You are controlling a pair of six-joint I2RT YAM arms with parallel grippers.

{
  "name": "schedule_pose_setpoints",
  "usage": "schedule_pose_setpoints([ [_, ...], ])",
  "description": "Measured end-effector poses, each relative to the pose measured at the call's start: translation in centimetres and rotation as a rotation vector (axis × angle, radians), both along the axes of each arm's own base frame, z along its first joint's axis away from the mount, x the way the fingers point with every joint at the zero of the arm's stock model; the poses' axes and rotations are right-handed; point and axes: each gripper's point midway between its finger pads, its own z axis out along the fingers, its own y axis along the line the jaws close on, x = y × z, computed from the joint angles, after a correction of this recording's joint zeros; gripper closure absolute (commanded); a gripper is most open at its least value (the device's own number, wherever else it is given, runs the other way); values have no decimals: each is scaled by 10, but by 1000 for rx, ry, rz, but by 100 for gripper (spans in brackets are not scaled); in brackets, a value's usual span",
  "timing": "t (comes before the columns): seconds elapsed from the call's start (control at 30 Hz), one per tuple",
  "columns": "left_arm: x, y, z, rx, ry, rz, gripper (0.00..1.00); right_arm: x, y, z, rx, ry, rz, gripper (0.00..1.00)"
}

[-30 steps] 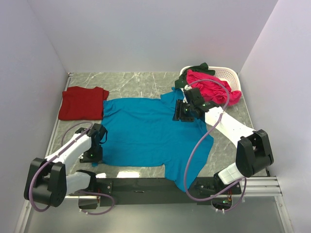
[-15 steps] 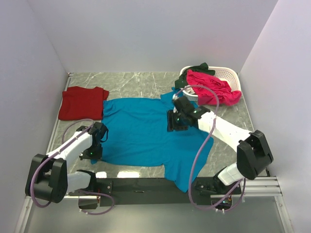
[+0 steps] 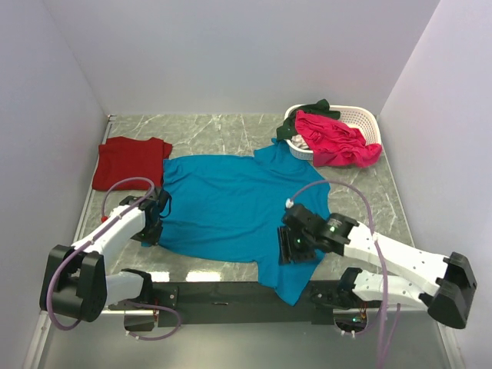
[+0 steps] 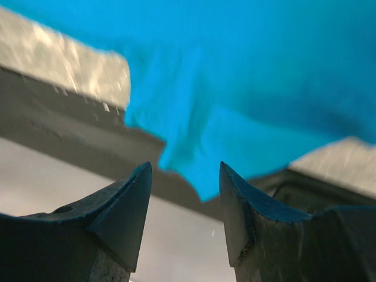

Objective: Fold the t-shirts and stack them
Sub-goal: Flatten the tshirt out

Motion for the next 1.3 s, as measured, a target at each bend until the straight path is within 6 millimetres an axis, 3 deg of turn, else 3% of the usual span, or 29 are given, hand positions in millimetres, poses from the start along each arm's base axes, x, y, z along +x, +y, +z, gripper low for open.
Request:
schedule_pose_setpoints([
  [0.17,4,-2,2,-4,-14,-35,99,-42,-9,-8,-36,96,19,43],
  [0.53,8,-4,7,-20,-47,-58,99,-87,-22,-26,-121,235,74,43],
  [1.03,-3,-5,1,-36,-45,-63,100,-99,-15,-74,-194,294,118,42],
  [1.3,-4,-5,5,-41,-69,-63,99,-104,-12,-79,-228,267,105,42],
])
